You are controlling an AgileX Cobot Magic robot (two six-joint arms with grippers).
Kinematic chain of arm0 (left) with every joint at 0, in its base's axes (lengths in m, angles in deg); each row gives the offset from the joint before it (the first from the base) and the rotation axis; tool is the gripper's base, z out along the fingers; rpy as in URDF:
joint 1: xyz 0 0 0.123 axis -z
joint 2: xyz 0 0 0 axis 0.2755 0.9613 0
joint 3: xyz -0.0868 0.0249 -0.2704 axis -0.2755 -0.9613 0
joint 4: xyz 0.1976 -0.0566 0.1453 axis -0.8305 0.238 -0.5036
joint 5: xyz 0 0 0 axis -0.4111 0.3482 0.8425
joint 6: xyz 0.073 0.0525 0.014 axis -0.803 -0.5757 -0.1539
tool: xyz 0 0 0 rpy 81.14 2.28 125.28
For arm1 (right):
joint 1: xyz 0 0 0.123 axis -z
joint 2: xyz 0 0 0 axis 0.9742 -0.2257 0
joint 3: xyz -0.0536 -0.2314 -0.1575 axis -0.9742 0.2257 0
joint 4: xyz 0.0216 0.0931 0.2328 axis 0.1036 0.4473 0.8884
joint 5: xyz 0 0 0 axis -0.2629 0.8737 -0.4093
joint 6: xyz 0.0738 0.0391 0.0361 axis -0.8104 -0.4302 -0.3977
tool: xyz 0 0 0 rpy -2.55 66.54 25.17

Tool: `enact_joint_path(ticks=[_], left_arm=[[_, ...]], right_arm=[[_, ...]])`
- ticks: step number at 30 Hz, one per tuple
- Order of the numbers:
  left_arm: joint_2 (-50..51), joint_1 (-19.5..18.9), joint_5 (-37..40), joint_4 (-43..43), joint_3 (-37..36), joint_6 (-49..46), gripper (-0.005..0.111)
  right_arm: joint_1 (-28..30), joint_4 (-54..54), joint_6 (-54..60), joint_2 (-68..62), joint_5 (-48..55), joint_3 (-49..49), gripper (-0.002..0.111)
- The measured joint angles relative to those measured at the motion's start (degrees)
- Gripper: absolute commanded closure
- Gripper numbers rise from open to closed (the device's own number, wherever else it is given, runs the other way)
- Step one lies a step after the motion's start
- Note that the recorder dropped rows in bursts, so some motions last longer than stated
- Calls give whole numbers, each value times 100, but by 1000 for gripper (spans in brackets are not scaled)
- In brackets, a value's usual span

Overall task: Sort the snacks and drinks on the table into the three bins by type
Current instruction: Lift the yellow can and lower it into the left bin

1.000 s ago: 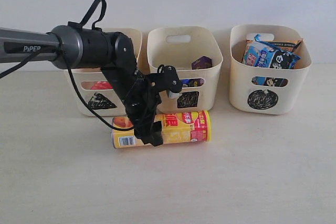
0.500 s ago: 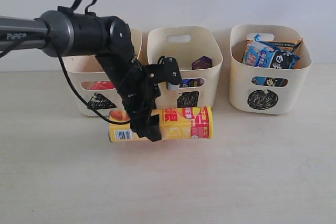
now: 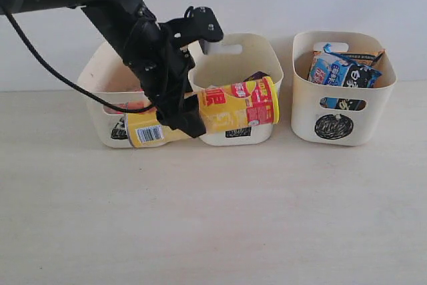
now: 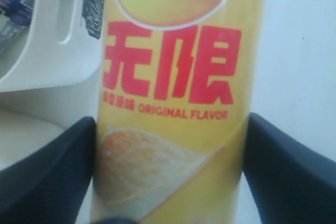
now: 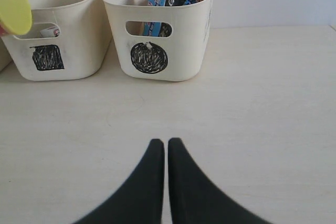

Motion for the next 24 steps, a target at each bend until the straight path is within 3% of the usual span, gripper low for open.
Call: enact_joint_path(ticks=[6, 12, 24], left_arm=[[-384, -88, -257, 12, 0, 868, 103], [-519, -476, -773, 12, 0, 1780, 103], [-482, -1251, -2531, 12, 0, 3579, 103]], right_arm=[[0, 0, 0, 0, 0, 0, 109], [0, 0, 0, 0, 0, 0, 109], [0, 0, 0, 0, 0, 0, 109]])
